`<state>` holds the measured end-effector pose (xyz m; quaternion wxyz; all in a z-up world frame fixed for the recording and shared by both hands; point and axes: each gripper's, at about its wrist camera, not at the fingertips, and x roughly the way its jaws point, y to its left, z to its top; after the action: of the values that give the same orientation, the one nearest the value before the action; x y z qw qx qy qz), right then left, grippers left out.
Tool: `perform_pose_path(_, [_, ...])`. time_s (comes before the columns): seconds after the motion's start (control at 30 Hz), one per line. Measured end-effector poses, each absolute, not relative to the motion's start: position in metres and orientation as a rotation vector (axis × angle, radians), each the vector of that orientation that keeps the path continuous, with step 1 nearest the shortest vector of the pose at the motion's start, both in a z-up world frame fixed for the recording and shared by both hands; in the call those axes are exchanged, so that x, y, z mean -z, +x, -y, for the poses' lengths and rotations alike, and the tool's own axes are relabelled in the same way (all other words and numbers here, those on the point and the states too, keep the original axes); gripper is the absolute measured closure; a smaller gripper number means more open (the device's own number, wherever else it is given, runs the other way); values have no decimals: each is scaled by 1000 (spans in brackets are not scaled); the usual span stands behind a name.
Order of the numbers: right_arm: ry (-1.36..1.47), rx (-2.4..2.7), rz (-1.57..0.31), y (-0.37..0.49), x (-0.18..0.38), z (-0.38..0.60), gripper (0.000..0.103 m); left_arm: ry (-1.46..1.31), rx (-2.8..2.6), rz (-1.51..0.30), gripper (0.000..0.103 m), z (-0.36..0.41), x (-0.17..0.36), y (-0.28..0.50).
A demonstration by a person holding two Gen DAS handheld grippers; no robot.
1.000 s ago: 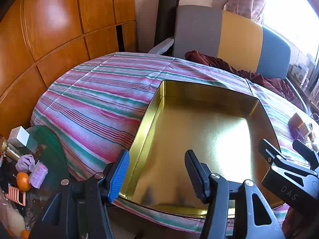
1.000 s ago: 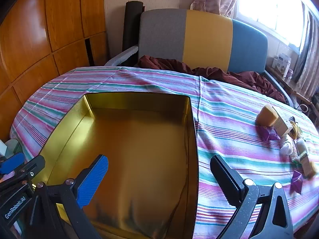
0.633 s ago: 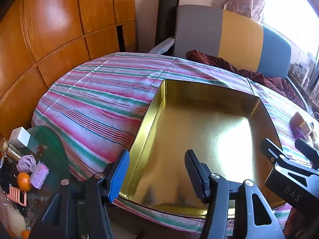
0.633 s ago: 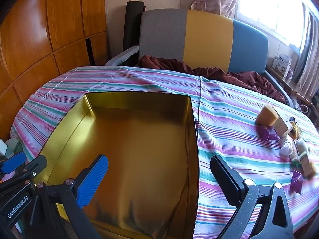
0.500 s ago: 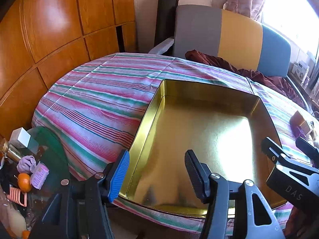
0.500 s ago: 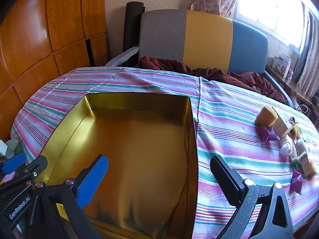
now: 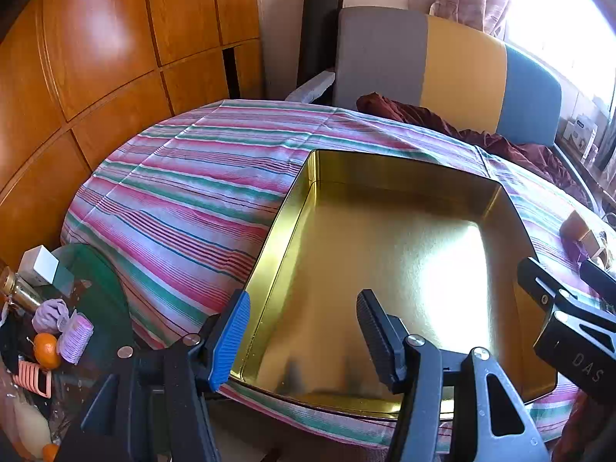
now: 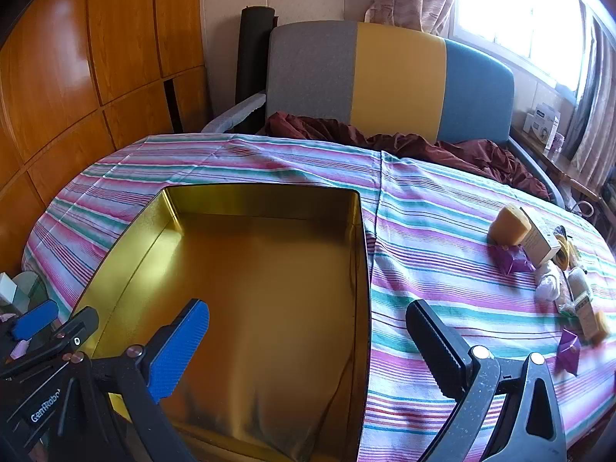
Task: Organize objects
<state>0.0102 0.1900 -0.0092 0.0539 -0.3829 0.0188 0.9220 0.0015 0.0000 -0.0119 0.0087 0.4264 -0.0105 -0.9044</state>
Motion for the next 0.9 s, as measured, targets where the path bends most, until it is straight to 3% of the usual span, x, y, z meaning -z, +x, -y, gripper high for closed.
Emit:
perform_pose_path(0.33, [-1137,-2801,-56,14,1,-197,0,1344,2832,25,45,-1,12,1])
perform_pose_path(0.67, [-1049,-2776,-75,38,-33,-260,0,1456,2987,-123,45,-20,13,14])
perform_pose_path(0.9, [-1019,-2691,-58,73,-28,-325,0,1530,3198,-22,45,-67,13,43])
